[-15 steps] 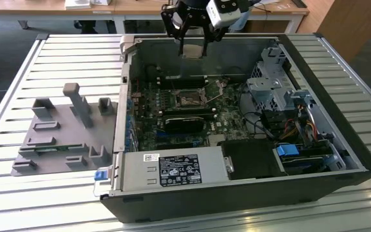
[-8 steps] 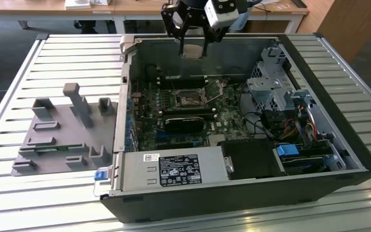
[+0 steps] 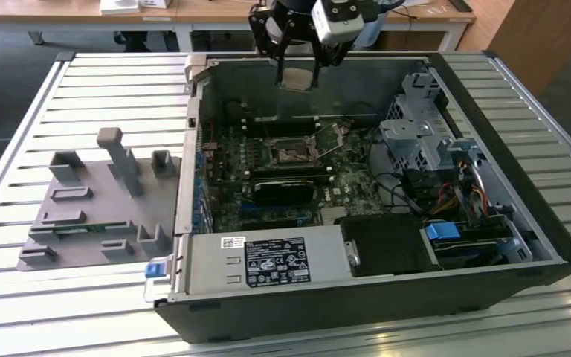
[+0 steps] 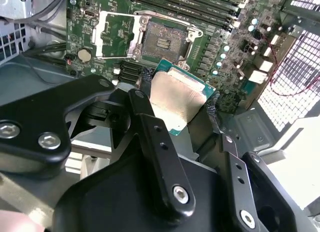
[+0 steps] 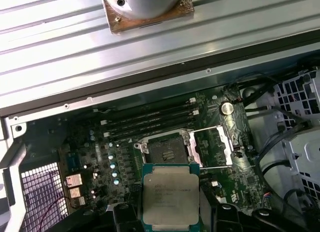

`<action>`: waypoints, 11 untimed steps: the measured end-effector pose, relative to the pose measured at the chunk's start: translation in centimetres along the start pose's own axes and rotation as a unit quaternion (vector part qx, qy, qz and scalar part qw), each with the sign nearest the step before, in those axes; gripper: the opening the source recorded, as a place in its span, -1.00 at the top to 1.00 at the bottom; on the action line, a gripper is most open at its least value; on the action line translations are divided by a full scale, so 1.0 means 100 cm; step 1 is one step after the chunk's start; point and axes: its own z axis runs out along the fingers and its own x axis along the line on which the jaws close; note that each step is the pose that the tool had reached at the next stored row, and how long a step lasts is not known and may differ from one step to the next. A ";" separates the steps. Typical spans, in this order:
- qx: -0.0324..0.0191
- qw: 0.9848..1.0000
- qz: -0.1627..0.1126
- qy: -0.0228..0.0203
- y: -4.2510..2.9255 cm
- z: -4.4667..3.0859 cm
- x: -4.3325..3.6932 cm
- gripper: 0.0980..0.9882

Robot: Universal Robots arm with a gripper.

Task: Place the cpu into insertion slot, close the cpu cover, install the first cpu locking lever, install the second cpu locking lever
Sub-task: 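Place the cpu into insertion slot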

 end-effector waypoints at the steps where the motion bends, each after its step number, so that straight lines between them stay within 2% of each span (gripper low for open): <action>1: 0.000 1.000 0.003 0.000 0.0000 0.0000 0.0000 0.00; 11: -0.001 1.000 0.030 -0.003 0.0000 0.0000 0.0000 0.00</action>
